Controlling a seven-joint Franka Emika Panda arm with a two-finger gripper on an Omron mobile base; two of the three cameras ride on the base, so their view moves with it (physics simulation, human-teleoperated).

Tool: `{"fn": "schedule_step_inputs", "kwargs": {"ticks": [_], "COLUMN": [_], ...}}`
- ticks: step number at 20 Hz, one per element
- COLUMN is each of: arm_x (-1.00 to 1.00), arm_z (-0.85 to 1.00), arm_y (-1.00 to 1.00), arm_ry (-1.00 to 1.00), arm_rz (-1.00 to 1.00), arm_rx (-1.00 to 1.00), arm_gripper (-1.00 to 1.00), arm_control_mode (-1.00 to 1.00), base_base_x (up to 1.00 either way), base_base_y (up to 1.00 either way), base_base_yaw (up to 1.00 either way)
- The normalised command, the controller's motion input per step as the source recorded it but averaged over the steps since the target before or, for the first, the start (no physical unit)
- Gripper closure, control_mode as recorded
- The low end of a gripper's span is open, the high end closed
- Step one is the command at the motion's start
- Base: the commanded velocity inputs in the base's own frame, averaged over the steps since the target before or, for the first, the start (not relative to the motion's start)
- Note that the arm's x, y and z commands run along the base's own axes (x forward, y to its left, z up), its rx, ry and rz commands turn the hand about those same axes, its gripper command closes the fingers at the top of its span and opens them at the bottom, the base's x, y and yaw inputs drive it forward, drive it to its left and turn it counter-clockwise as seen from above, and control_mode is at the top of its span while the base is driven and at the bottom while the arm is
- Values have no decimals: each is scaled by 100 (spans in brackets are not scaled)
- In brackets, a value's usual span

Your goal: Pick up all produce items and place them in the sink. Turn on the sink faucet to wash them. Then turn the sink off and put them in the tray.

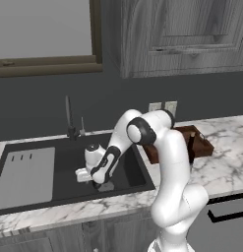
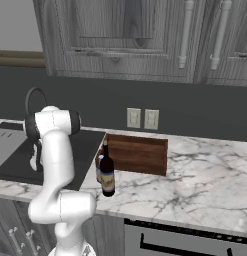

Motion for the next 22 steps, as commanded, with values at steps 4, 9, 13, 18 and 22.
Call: {"fn": "schedule_step_inputs", "kwargs": {"ticks": [4, 9, 13, 18, 22], "arm_x": [-2, 0, -3, -16, -36], "arm_z": [-16, -27, -38, -38, -29], "arm_y": [-28, -10, -4, -16, -32], "arm_ry": [0, 0, 0, 0, 0], "arm_rz": [0, 0, 0, 0, 0], "arm_rx": [0, 0, 0, 0, 0], "arm_gripper": [-100, -100, -100, -100, -100], "arm_control_mode": [-100, -100, -100, -100, -100], "base_base_x": [0, 0, 0, 0, 0], "base_base_y": [0, 0, 0, 0, 0], "base_base_yaw": [0, 0, 0, 0, 0]}}
